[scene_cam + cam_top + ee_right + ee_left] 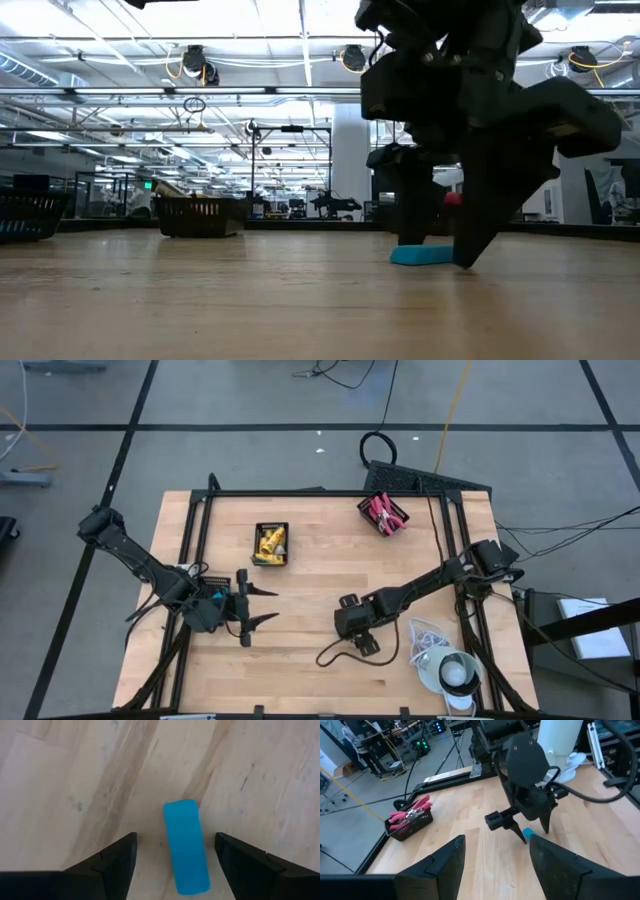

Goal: Pick & Place School Supplies
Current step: Put the blue eraser into the bottom black bin

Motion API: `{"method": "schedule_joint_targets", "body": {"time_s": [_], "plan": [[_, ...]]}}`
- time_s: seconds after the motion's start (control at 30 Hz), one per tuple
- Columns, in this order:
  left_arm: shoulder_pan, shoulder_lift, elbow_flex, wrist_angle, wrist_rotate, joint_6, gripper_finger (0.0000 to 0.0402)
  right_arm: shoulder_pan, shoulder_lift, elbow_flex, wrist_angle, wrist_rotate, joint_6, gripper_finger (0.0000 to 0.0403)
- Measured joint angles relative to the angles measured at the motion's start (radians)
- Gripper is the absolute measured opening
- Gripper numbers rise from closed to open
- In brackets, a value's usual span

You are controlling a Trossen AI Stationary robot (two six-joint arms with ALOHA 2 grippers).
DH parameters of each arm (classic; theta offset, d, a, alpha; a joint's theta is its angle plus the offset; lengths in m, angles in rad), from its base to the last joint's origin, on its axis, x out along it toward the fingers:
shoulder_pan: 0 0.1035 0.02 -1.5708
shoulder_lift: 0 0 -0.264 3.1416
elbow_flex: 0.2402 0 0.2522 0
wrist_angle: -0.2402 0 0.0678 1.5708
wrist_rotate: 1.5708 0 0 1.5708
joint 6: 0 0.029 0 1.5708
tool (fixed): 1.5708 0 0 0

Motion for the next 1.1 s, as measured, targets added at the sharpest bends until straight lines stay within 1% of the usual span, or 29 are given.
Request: {"method": "schedule_joint_targets", "body": {"time_s": [0.17, 0.27, 0.3, 0.37, 0.5, 0.57, 0.67, 0.77, 0.87, 0.93, 1.03, 1.1], "plan": [[0.0, 0.0, 0.0, -0.02, -0.004, -0.007, 0.0225, 0.006, 0.044, 0.002, 0.02, 0.006, -0.003, 0.0249], [0.0, 0.0, 0.0, -0.023, -0.01, -0.008, 0.0225, 0.015, 0.047, 0.001, 0.038, 0.032, -0.006, 0.0218], [0.0, 0.0, 0.0, -0.025, -0.011, -0.007, 0.0225, 0.017, 0.048, 0.001, 0.042, 0.037, -0.008, 0.02], [0.0, 0.0, 0.0, -0.03, -0.011, -0.007, 0.0225, 0.019, 0.051, 0.001, 0.053, 0.046, -0.006, 0.0152], [0.0, 0.0, 0.0, -0.034, -0.012, -0.006, 0.0225, 0.021, 0.052, 0.0, 0.053, 0.059, 0.001, 0.004], [0.0, 0.0, 0.0, -0.034, -0.016, -0.003, 0.0225, 0.021, 0.052, 0.0, 0.05, 0.065, -0.001, 0.0036], [0.0, 0.0, 0.0, -0.034, -0.044, -0.001, 0.0225, 0.025, 0.046, -0.001, 0.066, 0.106, -0.011, 0.0036], [-0.003, -0.015, 0.0, -0.042, -0.057, 0.012, 0.0225, 0.023, 0.034, 0.009, 0.069, 0.116, -0.034, 0.0036], [-0.006, -0.044, 0.0, -0.044, -0.069, 0.019, 0.0225, 0.021, 0.038, 0.053, 0.048, 0.14, -0.081, 0.0036], [-0.011, -0.071, 0.0, -0.061, -0.075, 0.019, 0.0225, 0.02, 0.046, 0.089, 0.063, 0.197, -0.119, 0.0036], [-0.027, -0.109, 0.0, -0.097, -0.125, 0.012, 0.0225, 0.007, 0.041, 0.134, 0.072, 0.242, -0.177, 0.0036], [-0.041, -0.134, 0.0, -0.137, -0.155, 0.001, 0.0225, -0.007, 0.04, 0.159, 0.105, 0.239, -0.209, 0.0036]]}}
